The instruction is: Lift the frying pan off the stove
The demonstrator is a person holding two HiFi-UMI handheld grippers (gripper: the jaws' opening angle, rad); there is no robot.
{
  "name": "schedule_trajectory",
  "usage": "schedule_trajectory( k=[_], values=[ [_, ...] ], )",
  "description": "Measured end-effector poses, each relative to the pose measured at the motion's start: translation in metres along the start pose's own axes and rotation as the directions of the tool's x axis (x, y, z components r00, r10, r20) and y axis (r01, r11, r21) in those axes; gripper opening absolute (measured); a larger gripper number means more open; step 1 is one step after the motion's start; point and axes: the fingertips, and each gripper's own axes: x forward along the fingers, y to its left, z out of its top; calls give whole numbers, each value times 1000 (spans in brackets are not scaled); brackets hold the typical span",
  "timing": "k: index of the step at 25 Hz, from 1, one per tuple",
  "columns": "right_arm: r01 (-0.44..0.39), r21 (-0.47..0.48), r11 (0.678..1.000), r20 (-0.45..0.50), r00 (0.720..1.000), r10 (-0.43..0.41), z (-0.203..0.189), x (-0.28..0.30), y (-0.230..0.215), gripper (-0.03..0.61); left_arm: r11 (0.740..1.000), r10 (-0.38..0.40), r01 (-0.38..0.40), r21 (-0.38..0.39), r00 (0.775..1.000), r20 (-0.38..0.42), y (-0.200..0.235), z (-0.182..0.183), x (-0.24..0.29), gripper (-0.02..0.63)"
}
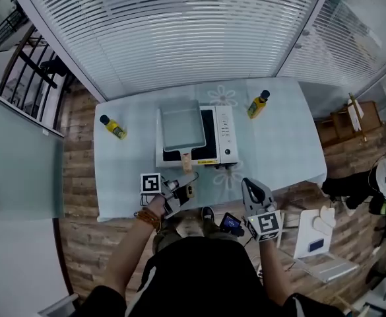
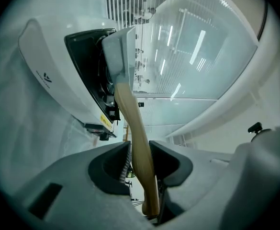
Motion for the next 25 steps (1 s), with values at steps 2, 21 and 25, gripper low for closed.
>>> schedule_trajectory(
  k=[2,21,25],
  values=[
    [-1,-3,1000,-10,1000,1,8,3,1,0,1000,-7,7,4,1000,-4,-2,5,5,104],
    [-473,505,722,-68,812,580,-40,94,40,36,999,2,-6,-53,997,-75,-2,-7,1,89],
    [-475,614,630,-41,778,627,-45,107,49,104,998,-2,-3,-64,998,-69,-2,-8,-1,89]
  ],
)
